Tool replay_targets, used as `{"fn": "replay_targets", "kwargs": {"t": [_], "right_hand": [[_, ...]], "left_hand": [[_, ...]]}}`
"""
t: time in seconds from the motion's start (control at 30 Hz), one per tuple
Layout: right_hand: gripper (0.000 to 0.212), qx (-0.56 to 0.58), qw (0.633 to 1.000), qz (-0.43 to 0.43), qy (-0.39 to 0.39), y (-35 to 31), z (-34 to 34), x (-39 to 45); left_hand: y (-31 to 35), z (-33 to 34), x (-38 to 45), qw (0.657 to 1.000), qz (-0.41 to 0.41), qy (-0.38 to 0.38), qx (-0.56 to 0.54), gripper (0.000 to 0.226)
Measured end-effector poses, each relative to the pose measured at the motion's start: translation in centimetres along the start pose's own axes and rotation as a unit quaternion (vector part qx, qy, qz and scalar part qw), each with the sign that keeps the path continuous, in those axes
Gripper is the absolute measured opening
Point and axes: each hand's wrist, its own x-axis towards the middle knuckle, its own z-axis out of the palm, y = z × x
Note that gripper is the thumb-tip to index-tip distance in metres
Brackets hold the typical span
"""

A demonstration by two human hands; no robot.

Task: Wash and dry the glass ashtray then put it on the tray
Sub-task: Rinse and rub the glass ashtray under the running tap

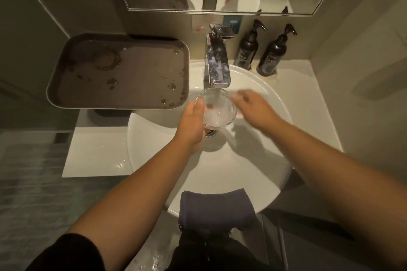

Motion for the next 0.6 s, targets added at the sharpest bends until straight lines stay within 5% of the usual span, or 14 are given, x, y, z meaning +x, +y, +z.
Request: {"fn": "replay_targets", "kwargs": {"t": [0.1,0.17,0.23,0.27,0.33,0.43,0.53,0.6], "right_hand": [[0.028,0.170,0.977,0.080,-0.102,1.5,2.6,-1.3],[0.020,0.195,0.975,0.082,-0.068,1.5,2.9,-1.0],[0.027,0.179,0.981,0.070,-0.030,1.4,2.9,-0.7],[0.030,0.171,0.982,0.071,-0.021,1.3,2.9,-0.7],[0.030,0.168,0.982,0.083,-0.015,1.3,2.7,-0.8],[0.027,0.162,0.983,0.086,-0.018,1.7,2.3,-0.5],[0.029,0.146,0.986,0.081,-0.026,2.2,2.1,-0.3],[0.031,0.140,0.987,0.078,-0.020,2.3,2.3,-0.1]], "left_hand": [[0.0,0.3,0.0,0.999,0.013,-0.022,0.023,0.023],[-0.1,0.7,-0.3,0.996,0.019,-0.004,0.086,0.035],[-0.7,0.9,-0.9,0.963,0.061,0.042,0.261,0.045],[-1.1,0.9,-1.5,0.917,0.102,0.075,0.378,0.051],[-1.9,0.7,-2.7,0.772,0.271,0.074,0.569,0.056],[-2.2,-0.5,-3.2,0.547,0.421,-0.085,0.719,0.051],[-1.1,-2.7,-2.2,0.423,0.392,-0.112,0.809,0.048],[-0.6,-2.9,-2.1,0.394,0.384,-0.103,0.829,0.043]]}}
